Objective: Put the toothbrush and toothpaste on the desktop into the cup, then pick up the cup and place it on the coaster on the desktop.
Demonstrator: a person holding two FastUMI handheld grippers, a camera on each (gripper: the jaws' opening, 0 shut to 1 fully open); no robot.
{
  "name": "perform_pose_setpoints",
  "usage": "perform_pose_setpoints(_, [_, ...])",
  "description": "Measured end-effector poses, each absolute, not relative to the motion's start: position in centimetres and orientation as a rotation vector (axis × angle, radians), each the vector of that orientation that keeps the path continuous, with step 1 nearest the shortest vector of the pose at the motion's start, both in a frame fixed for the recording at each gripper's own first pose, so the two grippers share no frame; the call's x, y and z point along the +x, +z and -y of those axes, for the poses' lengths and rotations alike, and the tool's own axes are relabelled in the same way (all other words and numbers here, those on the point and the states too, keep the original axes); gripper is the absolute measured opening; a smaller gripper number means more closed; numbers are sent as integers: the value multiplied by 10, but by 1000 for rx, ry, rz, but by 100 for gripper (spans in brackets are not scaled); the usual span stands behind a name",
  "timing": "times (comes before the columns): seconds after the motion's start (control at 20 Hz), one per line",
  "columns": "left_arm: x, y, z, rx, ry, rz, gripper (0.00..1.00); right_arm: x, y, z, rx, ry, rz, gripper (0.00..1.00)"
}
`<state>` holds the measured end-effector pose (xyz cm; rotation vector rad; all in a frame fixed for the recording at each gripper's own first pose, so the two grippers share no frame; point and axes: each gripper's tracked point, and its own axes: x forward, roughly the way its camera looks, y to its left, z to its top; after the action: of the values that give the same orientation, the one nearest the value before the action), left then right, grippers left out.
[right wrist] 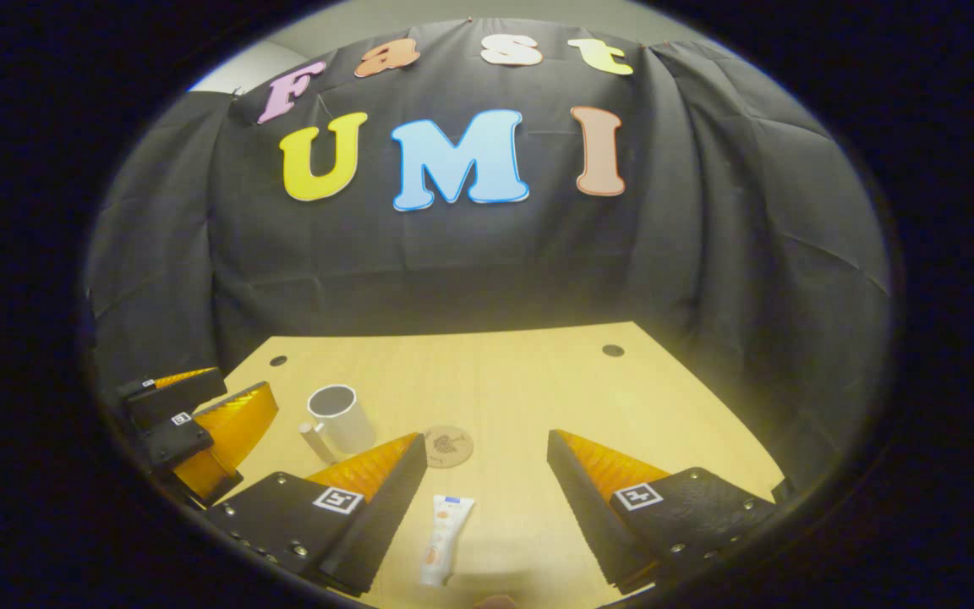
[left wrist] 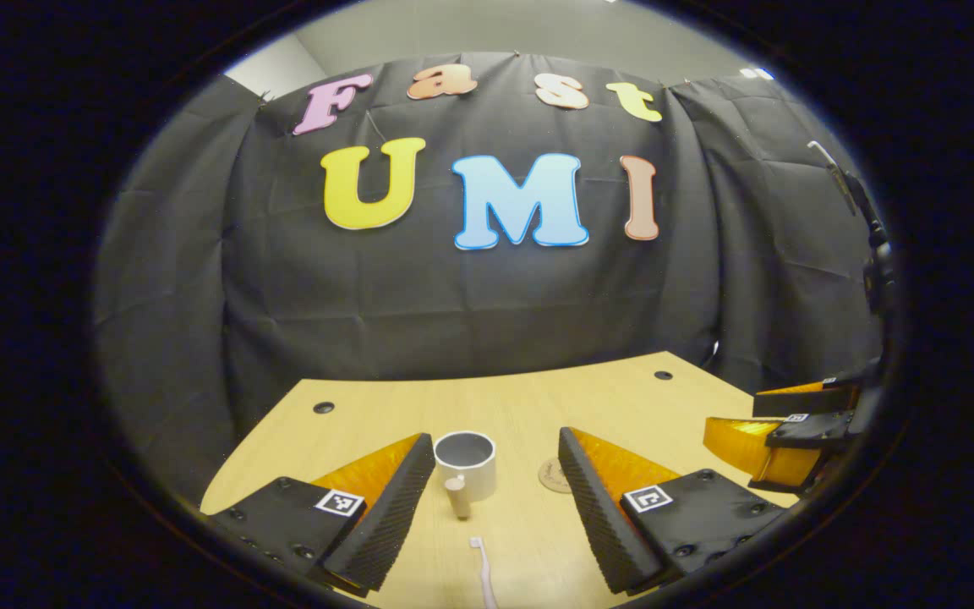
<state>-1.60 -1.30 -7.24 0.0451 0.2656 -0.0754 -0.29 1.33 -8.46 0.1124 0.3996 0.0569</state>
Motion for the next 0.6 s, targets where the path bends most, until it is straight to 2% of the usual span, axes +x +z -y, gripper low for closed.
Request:
perform_pose_setpoints(0.15, [-16, -97, 10, 22, -76, -345, 100, -1, -103, -25, 132, 89, -476, 93])
perform_pose_setpoints(0.2, [-16, -106, 9, 12, -80, -374, 90, -1, -106, -28, 135, 97, -496, 93])
perform_pose_setpoints(0.45, [-17, -154, 0, -80, -73, -535, 100, 4, -128, -40, 110, 129, -582, 93])
perform_pose_setpoints(0.5, [-19, -163, -2, -94, -66, -567, 96, 5, -132, -43, 105, 137, -602, 93])
perform_pose_setpoints(0.6, [-20, -180, -9, -104, -45, -620, 100, 2, -146, -49, 98, 155, -647, 93])
